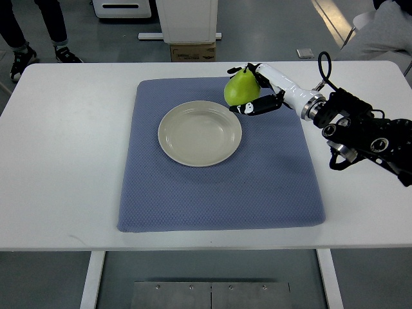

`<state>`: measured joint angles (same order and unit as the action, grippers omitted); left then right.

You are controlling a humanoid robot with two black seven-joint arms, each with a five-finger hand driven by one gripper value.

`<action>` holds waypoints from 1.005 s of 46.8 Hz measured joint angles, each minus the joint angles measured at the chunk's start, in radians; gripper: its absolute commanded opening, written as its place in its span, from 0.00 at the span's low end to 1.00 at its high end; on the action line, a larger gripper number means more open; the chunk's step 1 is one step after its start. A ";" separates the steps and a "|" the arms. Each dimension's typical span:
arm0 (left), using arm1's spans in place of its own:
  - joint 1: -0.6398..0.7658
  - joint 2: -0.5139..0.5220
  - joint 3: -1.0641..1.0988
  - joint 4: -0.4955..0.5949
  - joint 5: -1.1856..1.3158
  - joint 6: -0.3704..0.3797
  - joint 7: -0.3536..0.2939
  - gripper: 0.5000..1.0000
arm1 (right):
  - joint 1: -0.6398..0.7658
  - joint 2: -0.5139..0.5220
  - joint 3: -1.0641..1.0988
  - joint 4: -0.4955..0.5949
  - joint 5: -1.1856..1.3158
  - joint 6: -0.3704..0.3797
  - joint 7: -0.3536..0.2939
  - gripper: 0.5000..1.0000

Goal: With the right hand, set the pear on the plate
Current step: 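Lift the pear with the right hand and carry it over the plate, then lower the pear onto the cream plate with the right hand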

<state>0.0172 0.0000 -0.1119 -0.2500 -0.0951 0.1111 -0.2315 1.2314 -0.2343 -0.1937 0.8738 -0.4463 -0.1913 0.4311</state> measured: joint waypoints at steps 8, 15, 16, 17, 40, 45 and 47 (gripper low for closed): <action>0.000 0.000 0.000 0.000 0.000 0.000 0.000 1.00 | 0.018 0.112 0.002 -0.017 0.000 -0.002 -0.003 0.00; 0.000 0.000 0.000 0.000 0.000 0.000 0.000 1.00 | 0.026 0.172 -0.008 -0.033 0.000 -0.002 -0.003 0.00; -0.001 0.000 0.000 0.000 0.000 0.000 0.000 1.00 | 0.026 0.177 -0.011 -0.036 0.000 -0.002 -0.003 0.00; -0.001 0.000 0.000 0.000 0.000 0.000 0.000 1.00 | 0.026 0.179 -0.013 -0.038 0.000 -0.002 -0.003 0.00; 0.000 0.000 0.000 0.000 0.000 0.000 0.000 1.00 | -0.040 0.234 -0.065 -0.183 -0.001 -0.006 -0.002 0.00; 0.000 0.000 0.000 0.000 0.000 0.000 0.000 1.00 | -0.057 0.235 -0.067 -0.225 -0.002 -0.010 -0.004 0.00; 0.000 0.000 0.000 0.000 0.000 0.000 0.000 1.00 | -0.063 0.234 -0.067 -0.244 -0.002 -0.012 -0.004 0.01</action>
<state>0.0170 0.0000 -0.1120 -0.2500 -0.0951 0.1108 -0.2317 1.1683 0.0002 -0.2609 0.6296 -0.4480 -0.2033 0.4268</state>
